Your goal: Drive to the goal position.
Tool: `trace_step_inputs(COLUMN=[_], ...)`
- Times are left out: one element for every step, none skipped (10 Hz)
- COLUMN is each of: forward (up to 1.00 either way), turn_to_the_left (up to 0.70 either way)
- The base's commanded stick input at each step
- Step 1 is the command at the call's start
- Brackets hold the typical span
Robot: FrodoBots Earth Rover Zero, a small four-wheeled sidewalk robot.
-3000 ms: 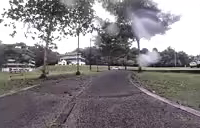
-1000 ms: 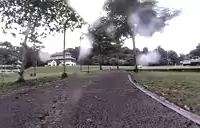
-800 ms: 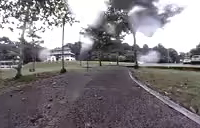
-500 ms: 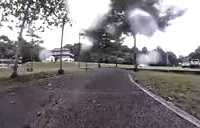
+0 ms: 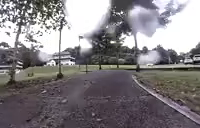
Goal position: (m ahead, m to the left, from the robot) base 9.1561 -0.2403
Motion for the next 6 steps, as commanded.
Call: trace_step_inputs(forward=[0.7,0.7,0.7,0.7,0.7,0.7], turn_to_the_left=[0.0,0.0,0.0,0.0,0.0,0.0])
